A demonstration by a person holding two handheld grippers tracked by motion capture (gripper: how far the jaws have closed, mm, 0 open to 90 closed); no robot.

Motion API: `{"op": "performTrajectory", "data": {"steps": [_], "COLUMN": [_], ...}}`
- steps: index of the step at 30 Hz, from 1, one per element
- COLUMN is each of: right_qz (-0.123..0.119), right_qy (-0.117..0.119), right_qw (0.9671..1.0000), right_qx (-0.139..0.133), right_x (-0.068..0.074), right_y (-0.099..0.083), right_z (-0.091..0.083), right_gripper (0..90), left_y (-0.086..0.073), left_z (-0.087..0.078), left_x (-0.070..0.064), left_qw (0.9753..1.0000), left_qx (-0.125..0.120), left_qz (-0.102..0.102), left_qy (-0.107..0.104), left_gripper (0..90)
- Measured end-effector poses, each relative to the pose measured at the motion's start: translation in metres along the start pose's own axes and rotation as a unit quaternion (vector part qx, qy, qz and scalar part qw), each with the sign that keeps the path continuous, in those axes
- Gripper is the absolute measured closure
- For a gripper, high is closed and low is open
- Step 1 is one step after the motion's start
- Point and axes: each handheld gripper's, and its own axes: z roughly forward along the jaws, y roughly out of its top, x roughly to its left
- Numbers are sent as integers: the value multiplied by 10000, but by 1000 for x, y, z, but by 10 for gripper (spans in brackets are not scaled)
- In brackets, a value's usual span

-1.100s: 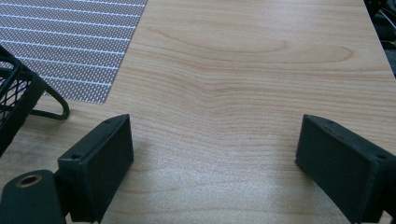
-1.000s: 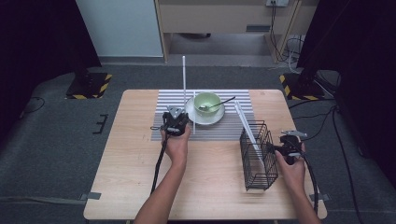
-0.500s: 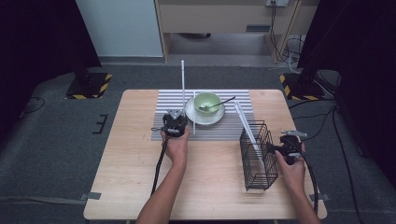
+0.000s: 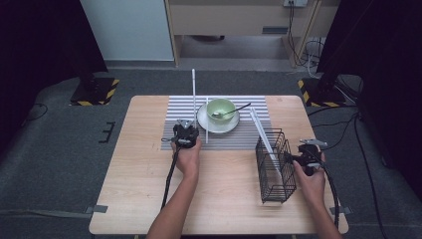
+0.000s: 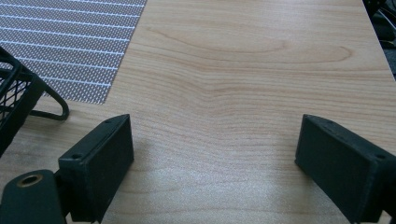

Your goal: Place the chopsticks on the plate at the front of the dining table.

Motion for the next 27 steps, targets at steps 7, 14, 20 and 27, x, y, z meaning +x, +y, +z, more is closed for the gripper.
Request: {"op": "performTrajectory", "data": {"steps": [7, 14, 20, 27], "right_qz": [5, 9, 7, 8], "right_qy": [-6, -10, -11, -12], "right_qw": [10000, 10000, 10000, 10000], "right_qx": [0, 0, -1, 0], "right_x": [0, 0, 0, 0], "right_y": [0, 0, 0, 0], "right_z": [0, 0, 0, 0], "right_gripper": [113, 113, 113, 113], "left_y": [-1, -2, -2, -1], "left_z": [2, 4, 3, 2], "left_x": [0, 1, 1, 1], "left_qw": [9999, 9998, 9999, 9999], "left_qx": [77, 110, 121, 88], "left_qz": [-106, -133, -61, -100], "left_qy": [-75, -66, -51, -34], "left_gripper": [863, 863, 863, 862]}}
